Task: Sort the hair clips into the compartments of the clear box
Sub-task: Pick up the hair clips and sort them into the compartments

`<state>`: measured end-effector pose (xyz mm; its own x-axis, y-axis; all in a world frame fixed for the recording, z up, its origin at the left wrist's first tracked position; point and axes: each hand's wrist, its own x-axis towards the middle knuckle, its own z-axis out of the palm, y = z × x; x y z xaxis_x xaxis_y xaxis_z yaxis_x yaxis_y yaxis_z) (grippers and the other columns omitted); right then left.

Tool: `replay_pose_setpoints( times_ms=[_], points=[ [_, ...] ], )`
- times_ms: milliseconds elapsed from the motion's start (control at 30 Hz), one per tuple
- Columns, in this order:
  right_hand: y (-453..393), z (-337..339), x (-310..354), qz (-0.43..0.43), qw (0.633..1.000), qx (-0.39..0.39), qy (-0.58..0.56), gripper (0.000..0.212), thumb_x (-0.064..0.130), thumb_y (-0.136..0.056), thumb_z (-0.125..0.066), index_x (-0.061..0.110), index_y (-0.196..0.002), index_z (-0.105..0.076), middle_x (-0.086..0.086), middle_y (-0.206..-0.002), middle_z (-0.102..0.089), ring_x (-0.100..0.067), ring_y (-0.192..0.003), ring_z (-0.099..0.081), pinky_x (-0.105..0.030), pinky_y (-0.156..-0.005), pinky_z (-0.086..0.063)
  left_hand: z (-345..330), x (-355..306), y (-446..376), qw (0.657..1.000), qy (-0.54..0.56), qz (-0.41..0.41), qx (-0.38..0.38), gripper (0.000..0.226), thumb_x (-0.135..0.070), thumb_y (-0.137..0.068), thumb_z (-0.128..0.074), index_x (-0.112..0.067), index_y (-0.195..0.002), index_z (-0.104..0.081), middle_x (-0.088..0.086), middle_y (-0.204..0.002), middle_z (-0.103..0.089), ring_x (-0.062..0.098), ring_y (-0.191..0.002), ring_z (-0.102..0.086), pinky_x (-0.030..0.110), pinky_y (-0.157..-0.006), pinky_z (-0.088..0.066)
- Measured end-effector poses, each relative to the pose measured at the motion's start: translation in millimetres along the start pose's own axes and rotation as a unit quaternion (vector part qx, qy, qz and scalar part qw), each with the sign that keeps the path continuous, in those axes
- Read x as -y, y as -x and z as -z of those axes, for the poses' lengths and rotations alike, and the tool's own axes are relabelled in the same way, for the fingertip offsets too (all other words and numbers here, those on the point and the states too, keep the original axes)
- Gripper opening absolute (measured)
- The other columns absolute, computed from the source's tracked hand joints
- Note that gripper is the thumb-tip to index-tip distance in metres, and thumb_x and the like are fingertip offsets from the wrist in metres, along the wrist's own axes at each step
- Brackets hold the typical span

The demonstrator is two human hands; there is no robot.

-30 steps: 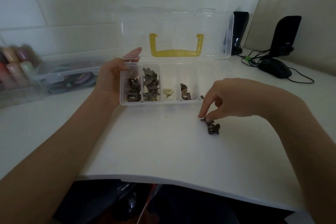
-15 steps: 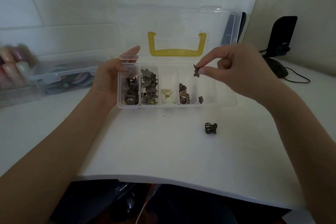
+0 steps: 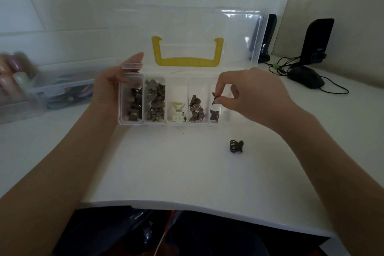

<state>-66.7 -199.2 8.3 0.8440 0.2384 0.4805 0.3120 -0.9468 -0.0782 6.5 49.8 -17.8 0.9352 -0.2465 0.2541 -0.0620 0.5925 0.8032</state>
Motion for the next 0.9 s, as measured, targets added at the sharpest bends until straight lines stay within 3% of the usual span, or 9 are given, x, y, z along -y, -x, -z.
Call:
replay_pose_setpoints(
  times_ms=[200, 400, 600, 700, 767, 900],
  points=[
    [-0.7, -7.0, 1.8, -0.005, 0.999, -0.024, 0.027, 0.002, 0.031, -0.086, -0.056, 0.032, -0.084, -0.055, 0.006, -0.06, -0.051, -0.016, -0.062, -0.052, -0.026, -0.055, -0.036, -3.6, 0.2, 2.4, 1.0, 0.001, 0.004, -0.027, 0.053, -0.015, -0.031, -0.054, -0.018, -0.079, -0.078, -0.002, -0.07, -0.07, 0.016, -0.063, -0.068, 0.024, -0.058, -0.055],
    [-0.1, -5.0, 1.7, -0.02, 1.0, -0.012, 0.017, 0.014, 0.031, -0.089, -0.052, 0.037, -0.097, -0.061, 0.012, -0.06, -0.041, -0.011, -0.067, -0.045, -0.026, -0.063, -0.033, -5.8, -0.2, 2.2, 0.999, 0.007, 0.011, -0.048, 0.053, -0.012, -0.034, -0.05, -0.016, -0.079, -0.077, -0.002, -0.068, -0.068, 0.016, -0.06, -0.067, 0.024, -0.056, -0.054],
    [0.4, 0.4, 3.9, -0.03, 0.999, 0.005, -0.035, 0.013, 0.027, -0.085, -0.057, 0.037, -0.085, -0.065, 0.009, -0.048, -0.045, -0.006, -0.049, -0.041, -0.024, -0.055, -0.033, -3.7, 2.0, 1.5, 0.999, 0.012, 0.007, -0.036, 0.054, -0.014, -0.033, -0.055, -0.016, -0.082, -0.077, 0.0, -0.074, -0.07, 0.019, -0.068, -0.069, 0.028, -0.059, -0.055],
    [0.6, 7.4, 3.5, -0.014, 0.993, 0.045, -0.112, 0.014, 0.021, -0.079, -0.059, 0.033, -0.075, -0.065, 0.012, -0.04, -0.048, -0.006, -0.043, -0.045, -0.023, -0.054, -0.035, -0.7, 2.1, -1.2, 0.999, 0.002, 0.005, -0.036, 0.055, -0.016, -0.032, -0.058, -0.017, -0.084, -0.078, 0.001, -0.083, -0.073, 0.021, -0.076, -0.07, 0.029, -0.065, -0.055],
    [1.5, 15.1, 2.3, 0.01, 0.982, 0.09, -0.164, 0.015, 0.016, -0.078, -0.06, 0.03, -0.073, -0.065, 0.008, -0.034, -0.041, -0.01, -0.036, -0.036, -0.022, -0.053, -0.035, 0.3, 1.6, -2.9, 0.999, 0.001, 0.01, -0.046, 0.055, -0.015, -0.034, -0.054, -0.017, -0.084, -0.077, 0.001, -0.083, -0.072, 0.021, -0.077, -0.07, 0.029, -0.066, -0.055],
    [5.6, 28.2, -1.8, -0.006, 0.929, 0.319, -0.188, 0.014, 0.019, -0.083, -0.062, 0.032, -0.084, -0.067, 0.005, -0.039, -0.049, -0.008, -0.035, -0.038, -0.02, -0.047, -0.039, 3.5, 2.4, -4.9, 0.999, 0.018, 0.012, -0.047, 0.059, -0.014, -0.034, -0.057, -0.015, -0.089, -0.077, 0.003, -0.086, -0.071, 0.024, -0.079, -0.069, 0.033, -0.067, -0.056]
  ],
)
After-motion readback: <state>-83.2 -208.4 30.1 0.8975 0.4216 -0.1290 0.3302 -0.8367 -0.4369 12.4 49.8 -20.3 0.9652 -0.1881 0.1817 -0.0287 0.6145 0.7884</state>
